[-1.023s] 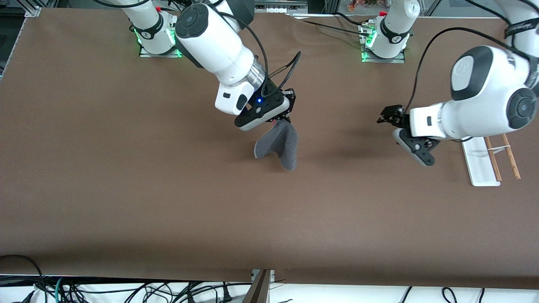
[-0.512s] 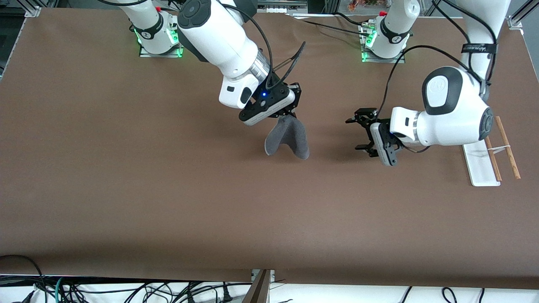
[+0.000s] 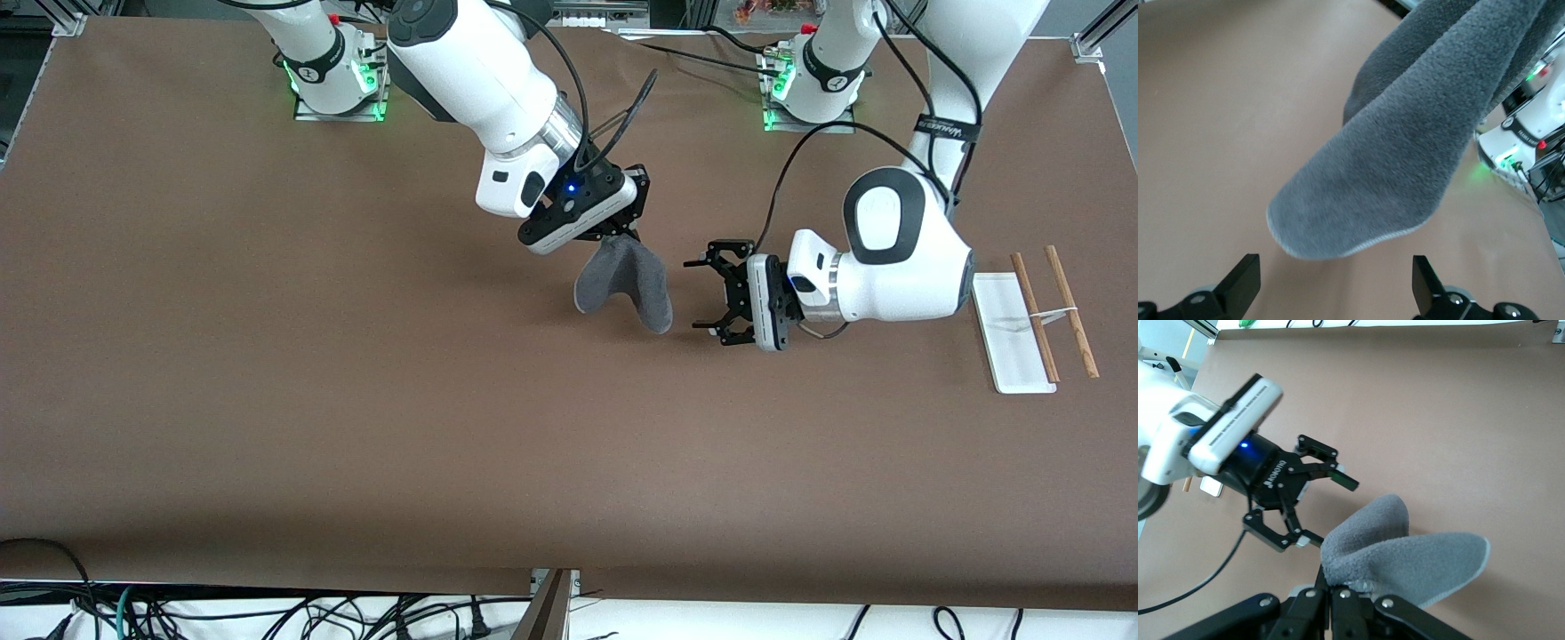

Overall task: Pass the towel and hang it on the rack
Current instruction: 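Bring the left gripper to the hanging towel and grasp it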

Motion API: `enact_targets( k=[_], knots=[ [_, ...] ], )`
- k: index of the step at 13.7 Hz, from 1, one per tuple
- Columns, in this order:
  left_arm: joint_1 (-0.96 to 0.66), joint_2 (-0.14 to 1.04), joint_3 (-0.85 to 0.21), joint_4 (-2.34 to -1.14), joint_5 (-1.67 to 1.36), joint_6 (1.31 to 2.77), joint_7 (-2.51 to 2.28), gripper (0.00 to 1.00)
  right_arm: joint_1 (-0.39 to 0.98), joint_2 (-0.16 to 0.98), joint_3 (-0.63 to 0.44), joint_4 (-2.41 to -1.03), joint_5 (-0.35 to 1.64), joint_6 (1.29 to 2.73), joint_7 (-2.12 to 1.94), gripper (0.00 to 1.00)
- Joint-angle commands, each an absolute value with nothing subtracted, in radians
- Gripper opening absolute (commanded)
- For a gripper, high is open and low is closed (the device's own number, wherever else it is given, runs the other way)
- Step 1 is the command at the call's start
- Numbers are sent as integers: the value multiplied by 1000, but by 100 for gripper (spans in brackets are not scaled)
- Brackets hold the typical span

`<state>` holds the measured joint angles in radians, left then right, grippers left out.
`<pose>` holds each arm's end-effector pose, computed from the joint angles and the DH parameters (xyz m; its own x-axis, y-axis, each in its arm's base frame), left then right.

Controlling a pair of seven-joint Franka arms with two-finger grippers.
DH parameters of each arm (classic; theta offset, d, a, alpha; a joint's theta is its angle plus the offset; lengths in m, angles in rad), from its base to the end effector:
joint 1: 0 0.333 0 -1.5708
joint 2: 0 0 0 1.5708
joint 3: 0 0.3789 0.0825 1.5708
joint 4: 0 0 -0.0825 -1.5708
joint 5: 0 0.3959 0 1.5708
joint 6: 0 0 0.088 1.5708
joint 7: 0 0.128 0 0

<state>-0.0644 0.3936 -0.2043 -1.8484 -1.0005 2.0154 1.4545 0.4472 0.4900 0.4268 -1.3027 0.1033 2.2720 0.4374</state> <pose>0.6249 -0.2272 0.3631 0.4830 -0.5847 0.6518 -0.8598 -0.1761 0.4792 0.5620 0.5482 0.5751 0.9322 0.2019 0.3004 0.3278 -0.8228 -0.4642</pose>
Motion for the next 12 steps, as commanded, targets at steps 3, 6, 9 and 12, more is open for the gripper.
enact_targets(
  k=[3,6,9,12],
  knots=[
    [-86,443,-207,-1856,-1169,2066,1669,100,456,505,425,-1272,101,2276,454,0],
    [-121,442,-209,-1868,-1221,2109,1675,100,456,505,425,-1273,103,2276,454,0],
    [-140,442,-207,-1874,-1221,2129,1675,100,456,505,425,-1272,103,2276,454,0],
    [-153,442,-209,-1875,-1224,2137,1675,95,456,505,423,-1273,103,2276,454,0]
  ],
)
